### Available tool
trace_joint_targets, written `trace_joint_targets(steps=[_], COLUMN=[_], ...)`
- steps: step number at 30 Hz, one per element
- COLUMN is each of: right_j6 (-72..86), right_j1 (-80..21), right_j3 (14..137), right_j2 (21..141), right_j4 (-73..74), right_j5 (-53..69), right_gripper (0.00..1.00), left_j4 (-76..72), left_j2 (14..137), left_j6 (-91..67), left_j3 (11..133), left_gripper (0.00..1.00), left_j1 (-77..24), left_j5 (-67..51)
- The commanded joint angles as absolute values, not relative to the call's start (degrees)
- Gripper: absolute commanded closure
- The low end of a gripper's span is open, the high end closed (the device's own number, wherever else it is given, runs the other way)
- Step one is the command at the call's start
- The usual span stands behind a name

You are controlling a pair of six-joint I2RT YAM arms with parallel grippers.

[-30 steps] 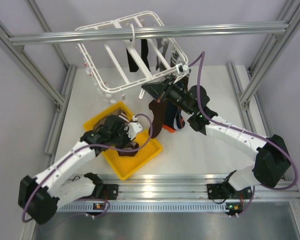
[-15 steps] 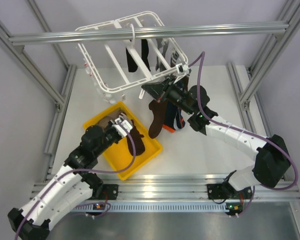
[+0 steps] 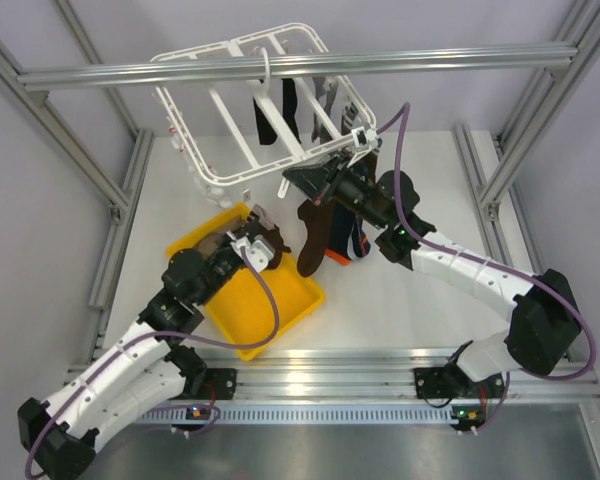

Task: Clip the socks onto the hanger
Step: Pick up the sock from the bin, then clamp the sock onto the hanger.

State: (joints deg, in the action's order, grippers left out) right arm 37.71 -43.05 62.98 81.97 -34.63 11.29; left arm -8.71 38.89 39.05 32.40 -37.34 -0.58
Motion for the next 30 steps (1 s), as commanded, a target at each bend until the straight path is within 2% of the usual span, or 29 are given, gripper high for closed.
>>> trace_joint_targets(steps=[1,11,30], right_j6=[38.1,38.8,39.6], right_j1=[-42.2,-42.2,-42.1], right_j3=[65.3,65.0,65.0], right_j2=[81.6,81.5,81.5], right_j4=[-36.7,-36.9,-37.6], right_j5=[11.3,11.5,12.3], right_gripper=[1.00,1.00,1.00], left_j4=[-18.4,-28.7,-41.3], left_j2=[40.5,45.8,48.2], left_j6=[42.5,45.3,47.1], left_j3=[32.0,31.8,29.0], left_gripper=[1.00,1.00,1.00], left_j1=[-38.6,-43.8,-44.6], left_j5=[-1.9,3.9,5.9])
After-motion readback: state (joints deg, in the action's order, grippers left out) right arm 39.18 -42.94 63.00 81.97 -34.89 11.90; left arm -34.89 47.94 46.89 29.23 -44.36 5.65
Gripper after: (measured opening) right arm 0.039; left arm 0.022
